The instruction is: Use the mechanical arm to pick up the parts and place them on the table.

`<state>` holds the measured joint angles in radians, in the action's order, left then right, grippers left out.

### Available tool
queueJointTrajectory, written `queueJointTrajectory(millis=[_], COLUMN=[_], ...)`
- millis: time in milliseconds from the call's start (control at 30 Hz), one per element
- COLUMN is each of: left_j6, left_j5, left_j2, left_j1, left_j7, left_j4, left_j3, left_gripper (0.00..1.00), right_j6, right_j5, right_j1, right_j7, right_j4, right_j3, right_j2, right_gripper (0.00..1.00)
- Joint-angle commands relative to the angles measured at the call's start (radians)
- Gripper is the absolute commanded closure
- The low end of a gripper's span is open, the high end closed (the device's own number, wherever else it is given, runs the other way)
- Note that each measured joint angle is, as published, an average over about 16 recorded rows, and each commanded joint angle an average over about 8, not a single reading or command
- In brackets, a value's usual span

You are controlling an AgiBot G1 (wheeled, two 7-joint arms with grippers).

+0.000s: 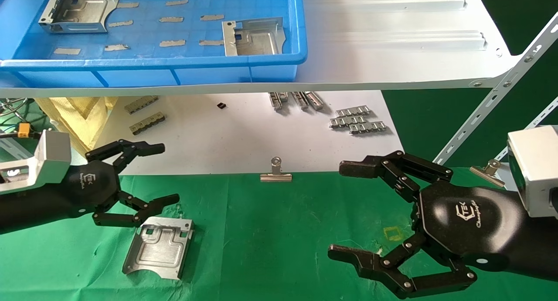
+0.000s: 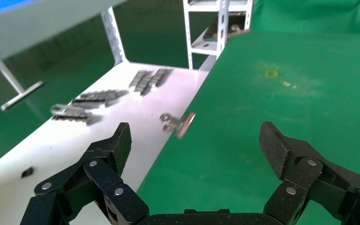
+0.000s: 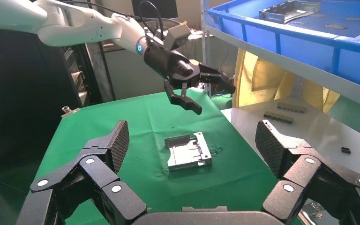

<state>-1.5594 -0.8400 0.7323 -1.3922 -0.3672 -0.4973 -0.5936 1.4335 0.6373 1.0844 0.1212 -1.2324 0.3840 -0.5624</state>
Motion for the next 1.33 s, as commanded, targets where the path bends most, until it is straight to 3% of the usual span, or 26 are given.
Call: queueJointTrajectory(millis=[33, 1133, 1333], left_j6=[0.003, 0.058, 0.063], left_j5=[0.006, 0.099, 0.109], left_j2=[-0.006, -0.11, -0.12], left_j1=[0.016, 0.288, 0.315], left_j7=[0.028, 0.502, 0.551], left_j4=[-0.04, -0.713, -0.781], left_j3=[0.016, 0.284, 0.312], left_gripper=[0.0, 0.0, 0.0], right_j6=[0.0, 0.0, 0.0], right_j5=[0.0, 0.0, 0.0], right_j1=[0.0, 0.0, 0.0], right_j7=[0.0, 0.0, 0.0], right_j4=[0.0, 0.0, 0.0], right_j3=[0.0, 0.0, 0.0], right_j2=[0.0, 0.0, 0.0], right_gripper=[0.0, 0.0, 0.0])
